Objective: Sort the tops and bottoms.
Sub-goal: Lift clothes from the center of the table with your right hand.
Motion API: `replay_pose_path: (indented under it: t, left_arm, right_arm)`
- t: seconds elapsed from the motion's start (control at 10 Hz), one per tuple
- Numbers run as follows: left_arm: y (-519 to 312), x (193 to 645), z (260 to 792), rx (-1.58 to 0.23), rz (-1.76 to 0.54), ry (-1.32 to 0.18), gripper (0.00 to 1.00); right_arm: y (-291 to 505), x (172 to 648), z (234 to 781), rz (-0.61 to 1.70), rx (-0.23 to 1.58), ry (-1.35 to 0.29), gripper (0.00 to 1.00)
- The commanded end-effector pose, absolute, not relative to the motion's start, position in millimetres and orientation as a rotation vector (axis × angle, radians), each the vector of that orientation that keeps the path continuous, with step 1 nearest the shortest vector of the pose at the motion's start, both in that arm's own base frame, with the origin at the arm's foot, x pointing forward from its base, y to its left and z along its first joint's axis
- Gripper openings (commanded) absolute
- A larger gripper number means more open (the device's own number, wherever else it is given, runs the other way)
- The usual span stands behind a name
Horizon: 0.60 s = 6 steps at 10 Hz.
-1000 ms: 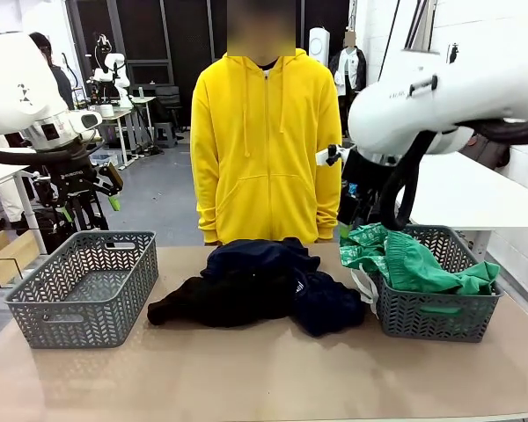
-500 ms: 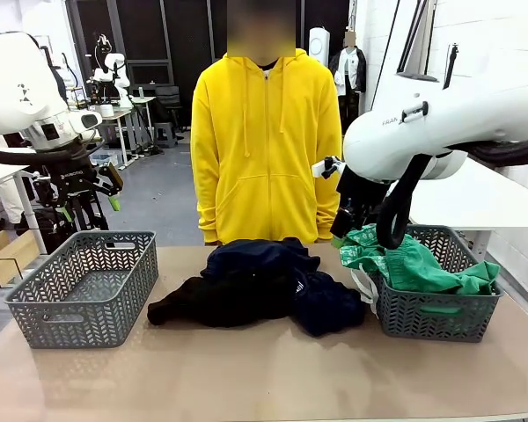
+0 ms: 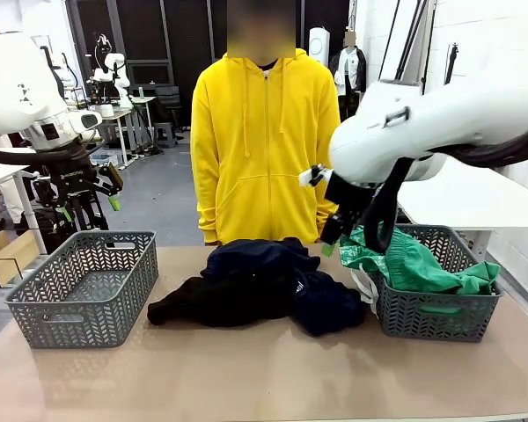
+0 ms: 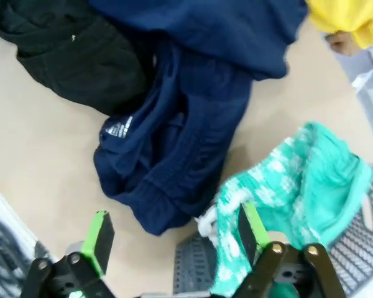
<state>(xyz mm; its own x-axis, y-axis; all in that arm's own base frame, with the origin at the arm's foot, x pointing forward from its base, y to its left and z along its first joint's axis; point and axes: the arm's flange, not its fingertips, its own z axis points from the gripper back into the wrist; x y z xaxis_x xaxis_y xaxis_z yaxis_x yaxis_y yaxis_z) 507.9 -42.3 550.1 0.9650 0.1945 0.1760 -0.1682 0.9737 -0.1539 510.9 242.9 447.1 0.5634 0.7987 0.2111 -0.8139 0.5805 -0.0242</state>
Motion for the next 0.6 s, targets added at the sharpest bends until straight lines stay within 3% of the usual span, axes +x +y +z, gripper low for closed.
replay_pose_path:
  t: [0.0,0.3,0.5]
  left_arm:
    - [-42.4,507.1,550.9,-0.127,0.204,-0.2,1.0]
    - [-42.4,507.1,550.9,-0.127,0.204,-0.2,1.0]
    - [-42.4,507.1,550.9,-0.127,0.204,-0.2,1.0]
  right_arm:
    - [272.4,541.7,430.3,1.0,0.029,-0.089,1.0]
    - [286.6,554.4,397.3,0.963,-0.058,-0.039,1.0]
    - [285.6,556.1,382.4,0.959,-0.017,0.002,1.0]
